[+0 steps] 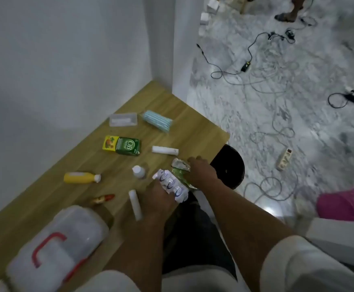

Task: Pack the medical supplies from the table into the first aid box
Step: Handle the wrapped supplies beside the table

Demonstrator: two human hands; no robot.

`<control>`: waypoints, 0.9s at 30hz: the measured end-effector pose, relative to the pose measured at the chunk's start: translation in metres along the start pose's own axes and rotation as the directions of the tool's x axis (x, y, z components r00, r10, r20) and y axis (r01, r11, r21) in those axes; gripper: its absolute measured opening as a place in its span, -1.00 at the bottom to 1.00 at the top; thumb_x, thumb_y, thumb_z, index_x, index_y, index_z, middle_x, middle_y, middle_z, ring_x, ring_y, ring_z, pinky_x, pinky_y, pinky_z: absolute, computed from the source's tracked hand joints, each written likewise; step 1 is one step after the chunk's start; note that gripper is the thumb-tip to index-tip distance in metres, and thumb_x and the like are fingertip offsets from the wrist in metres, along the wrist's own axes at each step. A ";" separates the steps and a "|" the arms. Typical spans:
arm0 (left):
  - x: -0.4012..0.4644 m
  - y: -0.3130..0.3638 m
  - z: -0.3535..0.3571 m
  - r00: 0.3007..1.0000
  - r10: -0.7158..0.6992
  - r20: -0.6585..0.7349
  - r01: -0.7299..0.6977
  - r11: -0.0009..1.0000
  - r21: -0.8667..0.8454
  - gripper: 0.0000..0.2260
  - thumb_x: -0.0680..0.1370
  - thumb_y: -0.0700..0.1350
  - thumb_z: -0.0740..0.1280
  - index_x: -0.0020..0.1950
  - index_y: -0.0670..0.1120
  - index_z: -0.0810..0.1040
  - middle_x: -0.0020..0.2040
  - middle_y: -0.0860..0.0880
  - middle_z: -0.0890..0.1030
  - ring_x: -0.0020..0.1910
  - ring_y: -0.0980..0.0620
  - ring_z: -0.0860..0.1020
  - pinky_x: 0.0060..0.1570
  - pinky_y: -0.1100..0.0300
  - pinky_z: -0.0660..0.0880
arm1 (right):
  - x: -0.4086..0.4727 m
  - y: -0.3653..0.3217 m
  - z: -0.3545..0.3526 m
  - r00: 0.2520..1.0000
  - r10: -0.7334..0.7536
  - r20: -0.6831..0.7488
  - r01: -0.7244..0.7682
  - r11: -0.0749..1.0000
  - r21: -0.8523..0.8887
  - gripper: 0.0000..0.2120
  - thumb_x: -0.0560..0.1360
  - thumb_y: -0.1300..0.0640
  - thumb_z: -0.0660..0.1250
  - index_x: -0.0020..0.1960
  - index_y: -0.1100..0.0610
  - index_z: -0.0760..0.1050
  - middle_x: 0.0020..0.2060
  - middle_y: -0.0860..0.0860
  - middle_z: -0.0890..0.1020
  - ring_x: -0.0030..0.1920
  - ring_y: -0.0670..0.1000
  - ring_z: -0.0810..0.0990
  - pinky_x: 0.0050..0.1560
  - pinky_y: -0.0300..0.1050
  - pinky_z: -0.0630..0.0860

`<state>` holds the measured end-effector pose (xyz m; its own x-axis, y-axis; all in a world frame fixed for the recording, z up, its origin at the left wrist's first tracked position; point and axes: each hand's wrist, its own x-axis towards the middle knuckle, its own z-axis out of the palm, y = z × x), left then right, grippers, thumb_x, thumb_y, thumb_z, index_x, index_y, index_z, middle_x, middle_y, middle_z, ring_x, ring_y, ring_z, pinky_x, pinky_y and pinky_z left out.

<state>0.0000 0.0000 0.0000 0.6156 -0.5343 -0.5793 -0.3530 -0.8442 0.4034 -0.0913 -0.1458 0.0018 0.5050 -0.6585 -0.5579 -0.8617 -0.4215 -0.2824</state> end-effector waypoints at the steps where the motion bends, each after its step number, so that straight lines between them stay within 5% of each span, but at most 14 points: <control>1: 0.002 -0.001 0.006 0.999 -0.030 -0.023 0.030 1.000 -0.007 -0.55 0.50 0.03 0.44 0.32 -0.14 0.52 0.19 -0.17 0.63 0.17 -0.22 0.61 0.13 0.00 0.51 | 0.003 0.001 0.005 1.000 0.024 0.000 -0.024 1.000 -0.001 -0.52 0.59 -0.08 0.30 0.43 0.11 0.38 0.32 0.18 0.42 0.35 0.28 0.43 0.20 0.14 0.50; 6: 0.011 0.006 0.029 0.964 0.019 -0.265 -0.012 1.000 0.026 -0.52 0.42 0.18 0.46 0.20 -0.10 0.55 0.08 -0.12 0.65 0.08 -0.19 0.62 0.10 -0.04 0.52 | 0.013 0.008 0.017 0.997 0.053 -0.063 -0.057 0.996 -0.070 -0.52 0.56 -0.10 0.34 0.39 0.06 0.37 0.31 0.14 0.43 0.32 0.24 0.44 0.16 0.15 0.50; 12: 0.019 0.033 0.047 0.958 -0.180 -0.224 0.128 0.965 -0.229 -0.43 0.50 -0.05 0.51 0.44 -0.09 0.38 0.37 -0.20 0.47 0.34 -0.27 0.44 0.23 -0.11 0.39 | 0.018 0.014 0.020 0.994 0.073 -0.086 -0.067 0.995 0.075 -0.49 0.47 -0.11 0.47 0.28 0.08 0.40 0.21 0.14 0.52 0.23 0.26 0.52 0.12 0.14 0.55; 20: 0.019 0.047 0.046 0.962 -0.223 -0.155 0.146 0.906 -0.398 -0.68 0.55 -0.30 0.30 0.26 -0.10 0.35 0.22 -0.16 0.58 0.18 -0.28 0.57 -0.03 0.06 0.33 | 0.008 0.058 0.017 0.980 0.185 -0.078 -0.143 0.915 0.379 -0.80 0.45 0.08 0.46 -0.04 0.14 0.50 -0.11 0.12 0.65 -0.06 0.21 0.63 -0.08 0.06 0.59; 23: 0.017 0.054 0.050 0.974 -0.198 -0.113 0.141 0.913 -0.382 -0.70 0.57 -0.27 0.30 0.27 -0.10 0.36 0.19 -0.18 0.62 0.15 -0.30 0.60 -0.04 0.08 0.33 | -0.007 0.091 0.009 0.962 0.257 -0.097 -0.186 0.868 0.460 -0.82 0.47 0.08 0.50 -0.16 0.05 0.49 -0.26 0.03 0.59 -0.20 0.11 0.58 -0.28 -0.07 0.45; 27: 0.020 0.078 0.053 0.994 -0.078 -0.074 0.051 0.947 -0.317 -0.84 0.57 -0.23 0.37 0.15 -0.19 0.59 0.03 -0.19 0.66 0.09 -0.30 0.62 -0.09 0.11 0.36 | -0.022 0.134 -0.001 0.901 0.410 -0.139 -0.264 0.775 0.574 -0.88 0.50 0.12 0.46 -0.14 0.15 0.57 -0.29 0.03 0.59 -0.24 0.07 0.57 -0.39 -0.17 0.33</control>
<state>-0.0525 -0.0785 -0.0177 0.6917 -0.4621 -0.5550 -0.0798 -0.8127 0.5772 -0.2178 -0.1878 -0.0232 0.1086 -0.8529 -0.5106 -0.8295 0.2054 -0.5194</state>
